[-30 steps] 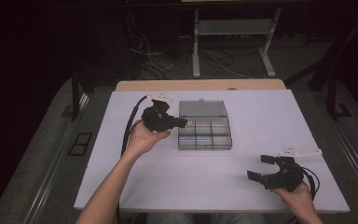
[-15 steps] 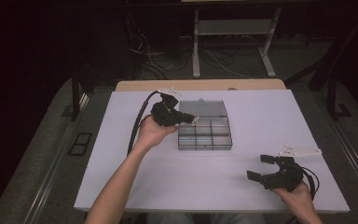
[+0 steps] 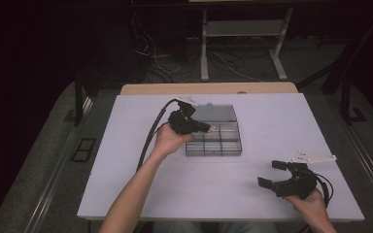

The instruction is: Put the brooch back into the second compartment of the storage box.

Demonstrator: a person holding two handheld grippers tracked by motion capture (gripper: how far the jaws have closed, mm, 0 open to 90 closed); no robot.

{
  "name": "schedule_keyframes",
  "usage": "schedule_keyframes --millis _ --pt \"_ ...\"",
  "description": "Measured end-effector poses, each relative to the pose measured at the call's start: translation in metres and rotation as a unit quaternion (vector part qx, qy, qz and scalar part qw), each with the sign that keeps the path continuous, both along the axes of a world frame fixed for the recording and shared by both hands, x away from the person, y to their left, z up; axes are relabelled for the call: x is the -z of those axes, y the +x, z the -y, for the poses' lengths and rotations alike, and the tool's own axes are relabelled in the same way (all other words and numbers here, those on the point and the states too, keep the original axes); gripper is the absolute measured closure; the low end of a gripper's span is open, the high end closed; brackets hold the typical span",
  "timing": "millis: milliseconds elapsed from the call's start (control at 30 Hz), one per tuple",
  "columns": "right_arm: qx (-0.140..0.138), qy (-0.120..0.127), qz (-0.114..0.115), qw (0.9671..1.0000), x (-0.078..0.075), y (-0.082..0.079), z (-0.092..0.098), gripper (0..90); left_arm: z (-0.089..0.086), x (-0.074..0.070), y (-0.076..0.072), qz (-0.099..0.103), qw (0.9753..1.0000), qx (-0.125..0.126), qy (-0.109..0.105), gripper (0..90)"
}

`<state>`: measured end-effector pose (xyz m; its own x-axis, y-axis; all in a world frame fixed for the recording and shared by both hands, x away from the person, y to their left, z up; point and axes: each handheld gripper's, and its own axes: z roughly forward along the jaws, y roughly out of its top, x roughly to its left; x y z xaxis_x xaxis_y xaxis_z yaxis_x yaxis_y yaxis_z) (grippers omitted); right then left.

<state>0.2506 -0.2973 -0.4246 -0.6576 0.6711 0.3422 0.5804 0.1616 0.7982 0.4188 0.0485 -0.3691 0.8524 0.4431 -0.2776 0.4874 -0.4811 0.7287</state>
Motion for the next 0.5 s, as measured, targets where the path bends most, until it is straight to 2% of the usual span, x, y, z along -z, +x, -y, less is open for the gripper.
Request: schedule_keyframes --millis 500 --pt "0.001 0.003 0.001 1.0 -0.001 -0.001 0.001 0.5 0.015 0.034 0.005 -0.029 0.9994 0.006 0.015 89.2"
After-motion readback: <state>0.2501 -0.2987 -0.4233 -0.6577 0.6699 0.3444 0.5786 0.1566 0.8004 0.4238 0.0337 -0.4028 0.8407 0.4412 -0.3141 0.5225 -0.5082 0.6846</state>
